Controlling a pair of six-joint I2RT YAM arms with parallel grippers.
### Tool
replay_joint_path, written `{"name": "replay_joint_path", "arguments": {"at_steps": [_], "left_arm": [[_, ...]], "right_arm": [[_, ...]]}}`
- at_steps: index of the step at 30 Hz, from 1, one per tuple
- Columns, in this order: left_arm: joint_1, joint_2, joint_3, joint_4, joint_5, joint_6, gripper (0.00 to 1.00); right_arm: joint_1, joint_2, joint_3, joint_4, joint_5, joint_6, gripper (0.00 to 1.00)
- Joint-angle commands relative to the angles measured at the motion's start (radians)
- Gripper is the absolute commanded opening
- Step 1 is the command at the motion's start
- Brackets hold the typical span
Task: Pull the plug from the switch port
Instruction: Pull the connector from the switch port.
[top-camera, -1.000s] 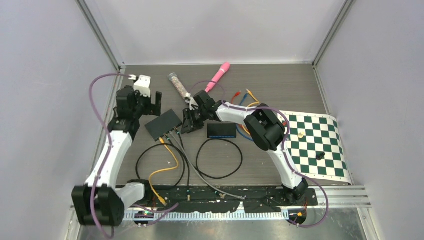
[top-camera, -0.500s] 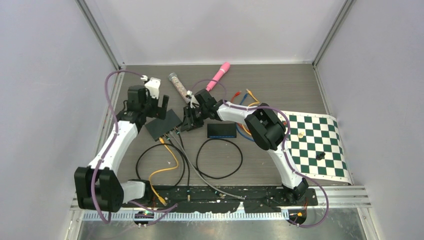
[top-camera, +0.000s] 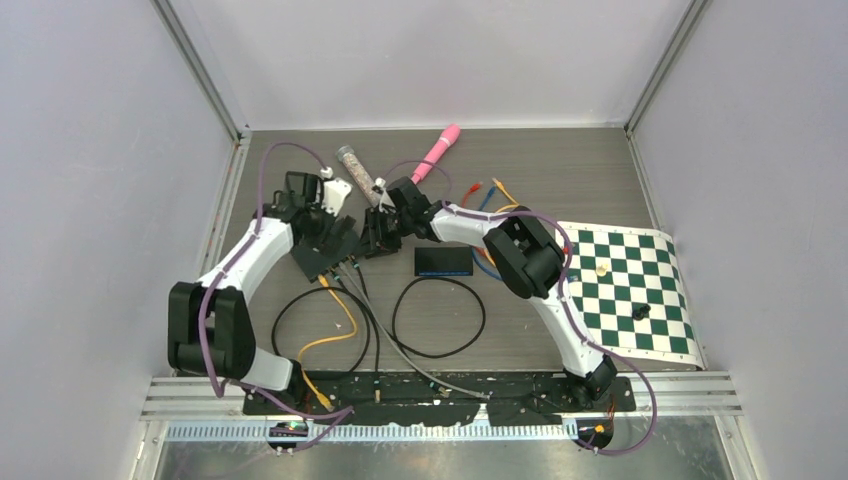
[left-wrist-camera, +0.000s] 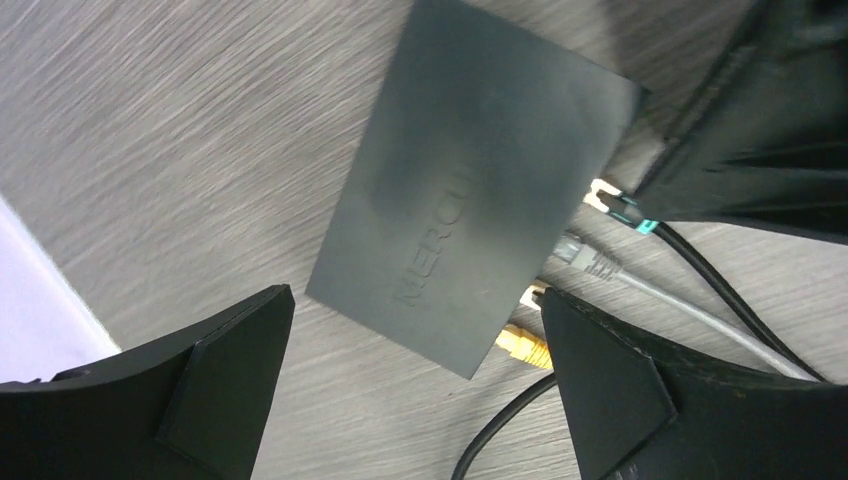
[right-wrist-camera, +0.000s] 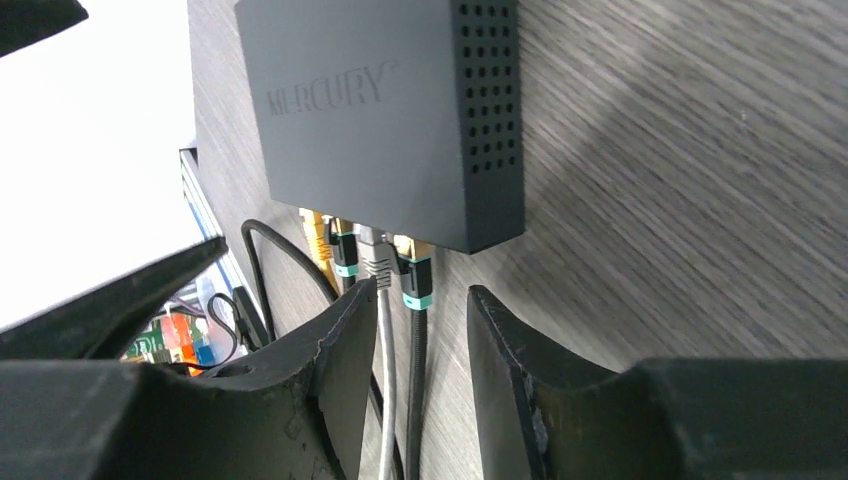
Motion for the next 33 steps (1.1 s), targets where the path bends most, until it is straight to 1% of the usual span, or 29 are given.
{"name": "replay_joint_path", "arguments": {"at_steps": [1,3,8,11,15,20,21,25,29,33], "left_arm": [[-0.036,0.024,-0.004,-0.005,0.108,0.140,1.00],[-0.037,0.045,-0.008,0.000,0.120,0.154,1.00],[-0.037,0.119,0.018,-0.046,0.045,0.161,0.99],[-0.026,0.141,0.030,-0.105,0.040,0.160,0.95],[-0.021,0.126,-0.020,-0.053,0.057,0.134,0.93],[-0.022,0.113,-0.034,-0.031,0.047,0.137,0.93],[-0.021,0.118,-0.035,-0.033,0.044,0.138,0.92],[-0.019,0.152,-0.016,-0.077,0.025,0.140,0.78],[-0.007,0.184,0.005,-0.115,0.026,0.125,0.75],[-0.006,0.164,-0.004,-0.098,0.077,0.123,0.75]], "right_arm": [[0.000,0.007,0.026,0.049,0.005,0.047,0.45],[0.000,0.009,0.023,0.049,0.004,0.047,0.45],[0.000,0.025,0.022,0.062,-0.006,0.075,0.43],[0.000,0.035,0.021,0.106,-0.022,0.105,0.41],[0.000,0.063,0.026,0.137,-0.045,0.125,0.40],[0.002,0.084,0.033,0.174,-0.061,0.147,0.37],[0.002,0.089,0.037,0.179,-0.061,0.153,0.37],[0.001,0.128,0.071,0.190,-0.082,0.167,0.35],[0.004,0.153,0.097,0.206,-0.108,0.187,0.33],[0.007,0.153,0.095,0.223,-0.119,0.193,0.31]]}}
